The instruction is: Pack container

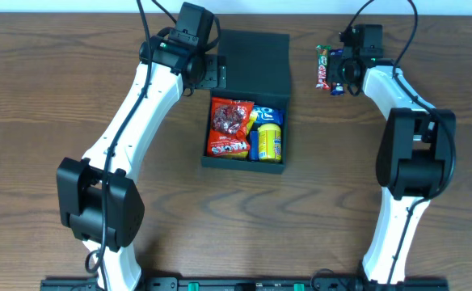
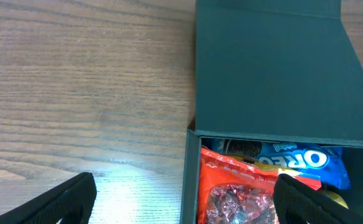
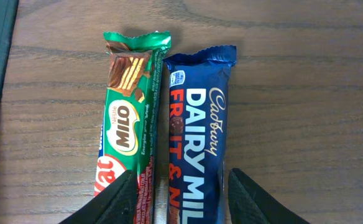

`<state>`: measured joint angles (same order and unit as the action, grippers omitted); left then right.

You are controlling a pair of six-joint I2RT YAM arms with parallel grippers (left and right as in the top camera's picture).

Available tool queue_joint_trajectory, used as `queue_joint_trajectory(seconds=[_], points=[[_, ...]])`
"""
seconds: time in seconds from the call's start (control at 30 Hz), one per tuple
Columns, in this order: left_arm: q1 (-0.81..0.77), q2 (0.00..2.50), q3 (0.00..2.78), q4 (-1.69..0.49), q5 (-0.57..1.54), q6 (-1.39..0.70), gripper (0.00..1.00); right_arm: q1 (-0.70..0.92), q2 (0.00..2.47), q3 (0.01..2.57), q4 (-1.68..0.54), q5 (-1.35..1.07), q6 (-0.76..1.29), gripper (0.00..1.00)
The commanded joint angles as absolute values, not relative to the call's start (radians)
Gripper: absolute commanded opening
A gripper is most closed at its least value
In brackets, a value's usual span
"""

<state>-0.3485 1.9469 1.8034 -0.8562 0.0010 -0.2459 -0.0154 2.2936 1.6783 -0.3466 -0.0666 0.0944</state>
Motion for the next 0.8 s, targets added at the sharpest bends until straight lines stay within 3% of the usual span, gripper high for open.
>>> queue_joint_trajectory(seconds=[0.0,0.77], points=[[-0.347,1.928,1.818,-0.86,0.009,-0.238,0.92,-0.008,2.331,1.68,-0.364,-0.045,0.135,0.47],[-0.347,1.928,1.818,-0.857,0.009,-0.231,0.92,-0.023,2.322,1.699,-0.411,-0.049,0.113,0.45]])
